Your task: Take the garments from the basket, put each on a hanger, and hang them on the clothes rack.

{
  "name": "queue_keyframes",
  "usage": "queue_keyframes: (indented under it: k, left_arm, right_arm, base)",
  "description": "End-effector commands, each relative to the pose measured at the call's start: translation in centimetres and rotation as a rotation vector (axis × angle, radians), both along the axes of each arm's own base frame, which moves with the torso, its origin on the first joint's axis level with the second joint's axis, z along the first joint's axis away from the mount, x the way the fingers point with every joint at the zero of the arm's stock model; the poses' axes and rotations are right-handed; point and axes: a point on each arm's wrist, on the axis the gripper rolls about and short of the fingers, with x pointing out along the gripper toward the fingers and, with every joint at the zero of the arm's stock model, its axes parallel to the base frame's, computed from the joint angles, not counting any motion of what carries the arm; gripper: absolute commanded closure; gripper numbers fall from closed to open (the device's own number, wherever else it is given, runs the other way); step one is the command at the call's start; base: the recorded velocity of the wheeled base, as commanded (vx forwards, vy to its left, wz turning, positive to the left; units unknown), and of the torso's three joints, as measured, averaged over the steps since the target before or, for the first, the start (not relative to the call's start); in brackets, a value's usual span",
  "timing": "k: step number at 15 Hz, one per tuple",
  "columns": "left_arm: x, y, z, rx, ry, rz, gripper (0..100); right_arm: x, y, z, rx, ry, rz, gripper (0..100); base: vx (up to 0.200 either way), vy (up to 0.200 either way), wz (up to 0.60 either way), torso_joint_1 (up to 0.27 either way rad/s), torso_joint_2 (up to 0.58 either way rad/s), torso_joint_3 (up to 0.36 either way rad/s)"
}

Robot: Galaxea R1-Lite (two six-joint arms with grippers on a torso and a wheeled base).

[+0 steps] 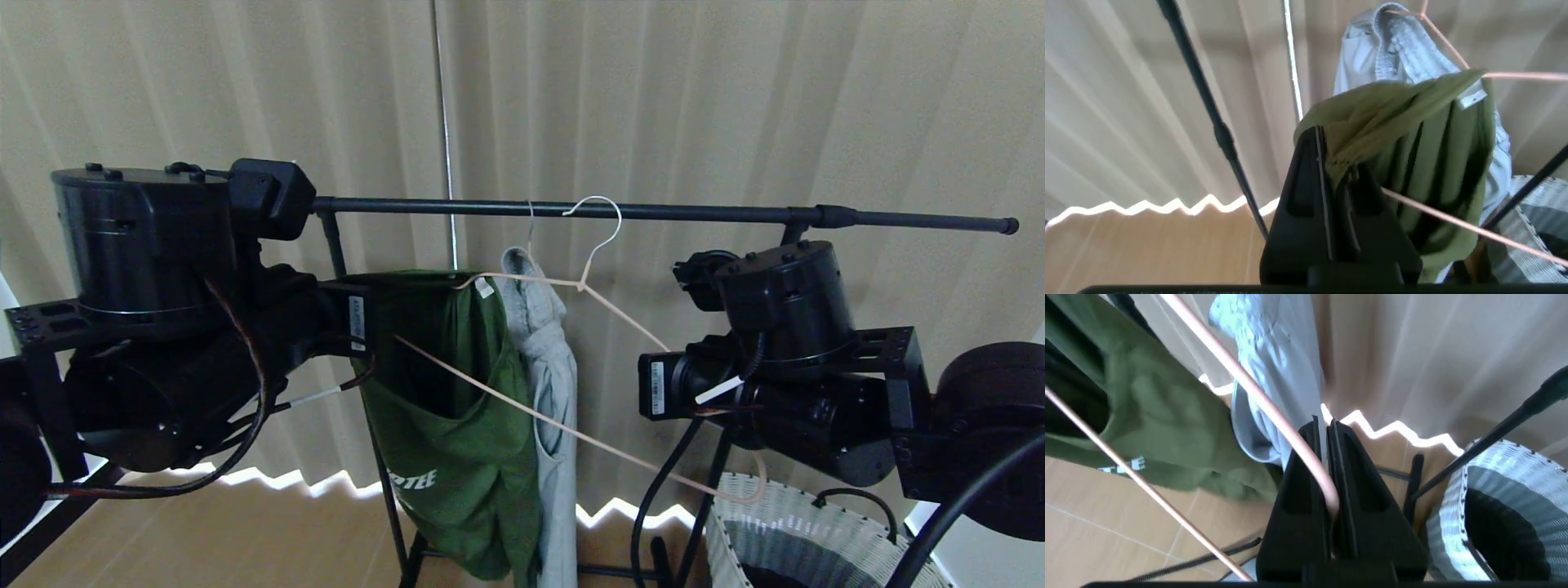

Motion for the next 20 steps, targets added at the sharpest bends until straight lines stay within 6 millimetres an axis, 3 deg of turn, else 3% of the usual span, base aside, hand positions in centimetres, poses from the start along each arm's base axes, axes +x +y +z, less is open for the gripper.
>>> queue_keyframes:
  k: [1, 5, 12, 17, 20]
  left_arm:
    - [0.2, 0.2, 0.0, 0.001, -0.002, 0.013, 100]
    - [1.0, 1.5, 0.1, 0.014, -0.01, 0.069, 100]
    - [0.5, 1.5, -0.4, 0.032, 0.007, 0.056, 100]
    - [-1.2, -1.0, -0.2, 0.02, -0.002, -0.061, 100]
    - [-0.9, -1.9, 0.0, 0.012, -0.008, -0.083, 100]
  right_arm:
    - [-0.3, -0.3, 0.4, 0.006, -0.007, -0.001, 100]
    - [-1.2, -0.2, 0.3, -0.007, 0.001, 0.02, 100]
    - [-0.8, 0.1, 0.0, -0.051, -0.019, 0.002, 100]
    - [0.8, 1.6, -0.2, -0.047, -0.028, -0.002, 100]
    - [-0.1, 2.9, -0.2, -0.044, -0.029, 0.048, 100]
  base:
    - [0.0, 0.0, 0.0, 0.0, 0.0, 0.0]
    - [0.0, 0.0, 0.0, 0.0, 0.0, 0.0]
    - [0.0, 0.0, 0.0, 0.0, 0.0, 0.0]
    - [0.0, 0.0, 0.0, 0.0, 0.0, 0.0]
    - [0.0, 0.0, 0.0, 0.0, 0.0, 0.0]
